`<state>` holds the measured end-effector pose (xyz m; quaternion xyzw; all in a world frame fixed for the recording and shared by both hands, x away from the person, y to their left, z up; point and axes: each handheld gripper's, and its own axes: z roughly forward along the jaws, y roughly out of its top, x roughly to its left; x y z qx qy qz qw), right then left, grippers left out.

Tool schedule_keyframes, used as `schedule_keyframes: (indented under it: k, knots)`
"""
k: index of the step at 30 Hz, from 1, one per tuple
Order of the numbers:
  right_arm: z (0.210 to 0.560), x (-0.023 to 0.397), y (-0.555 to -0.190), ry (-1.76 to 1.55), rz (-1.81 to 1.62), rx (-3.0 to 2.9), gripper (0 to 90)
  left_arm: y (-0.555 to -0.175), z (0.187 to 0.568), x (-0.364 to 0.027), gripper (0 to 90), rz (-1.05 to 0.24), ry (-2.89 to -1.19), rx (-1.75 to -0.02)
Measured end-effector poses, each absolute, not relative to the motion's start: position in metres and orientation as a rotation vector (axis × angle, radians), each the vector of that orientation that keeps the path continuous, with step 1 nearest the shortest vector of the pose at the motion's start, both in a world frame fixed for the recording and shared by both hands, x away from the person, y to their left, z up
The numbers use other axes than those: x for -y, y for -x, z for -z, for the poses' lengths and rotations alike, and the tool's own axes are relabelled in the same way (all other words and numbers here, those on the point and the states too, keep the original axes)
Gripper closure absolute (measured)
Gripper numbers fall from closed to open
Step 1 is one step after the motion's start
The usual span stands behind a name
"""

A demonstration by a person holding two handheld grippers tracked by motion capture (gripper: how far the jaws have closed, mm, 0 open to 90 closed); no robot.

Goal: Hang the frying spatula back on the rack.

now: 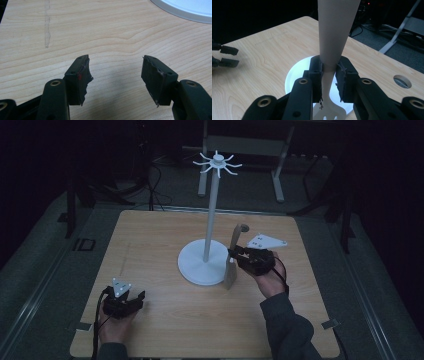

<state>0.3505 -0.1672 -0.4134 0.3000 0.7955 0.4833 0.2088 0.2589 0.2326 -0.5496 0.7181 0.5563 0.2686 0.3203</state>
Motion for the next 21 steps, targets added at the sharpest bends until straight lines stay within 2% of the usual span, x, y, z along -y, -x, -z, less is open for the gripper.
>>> schedule_keyframes:
  k: [21]
  knots:
    - [0.397,0.171,-0.354,-0.854,-1.404,-2.150,75.7,-0.259,0.550,-0.233,39.9,-0.708,-1.883,-1.464]
